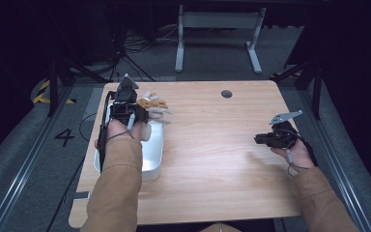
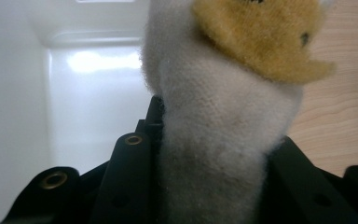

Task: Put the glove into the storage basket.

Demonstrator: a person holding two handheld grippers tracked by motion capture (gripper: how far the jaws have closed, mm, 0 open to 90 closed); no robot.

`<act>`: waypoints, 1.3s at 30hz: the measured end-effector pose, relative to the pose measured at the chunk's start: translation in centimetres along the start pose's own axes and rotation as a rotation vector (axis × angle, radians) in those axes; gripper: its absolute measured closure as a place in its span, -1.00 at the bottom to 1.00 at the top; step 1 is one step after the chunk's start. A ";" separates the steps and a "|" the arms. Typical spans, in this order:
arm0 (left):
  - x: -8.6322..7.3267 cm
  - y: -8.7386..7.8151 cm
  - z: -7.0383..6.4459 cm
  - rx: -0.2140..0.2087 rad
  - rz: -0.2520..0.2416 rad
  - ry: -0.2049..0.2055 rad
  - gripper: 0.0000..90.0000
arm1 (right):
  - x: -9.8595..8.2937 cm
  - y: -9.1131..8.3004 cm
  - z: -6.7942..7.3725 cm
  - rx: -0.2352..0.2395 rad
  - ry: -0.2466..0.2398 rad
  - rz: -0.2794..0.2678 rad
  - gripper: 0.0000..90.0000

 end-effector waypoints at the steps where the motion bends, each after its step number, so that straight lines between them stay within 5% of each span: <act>1: -0.1 0.1 0.2 0.010 0.007 0.000 0.53 | 0.0 -0.1 0.0 -0.003 0.006 -0.001 0.76; 11: 0.0 0.0 1.7 0.078 -0.012 -0.091 0.53 | -0.1 0.2 0.1 -0.003 0.005 0.012 0.76; 20: -0.1 -0.3 2.8 0.089 -0.036 -0.160 0.53 | -0.2 0.2 0.0 -0.005 0.005 0.011 0.76; 39: -2.9 5.6 5.0 0.094 -0.036 -0.248 0.52 | -0.3 0.6 -0.1 -0.004 0.008 0.023 0.75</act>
Point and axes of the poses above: each handheld gripper's, and its own axes: y roughly forward along the jaws, x roughly out of its top, z roughly to its left, the point moved 3 cm from there along y, roughly forward along the jaws, and after that the axes turned 3 degrees about y, right-handed, at the moved point
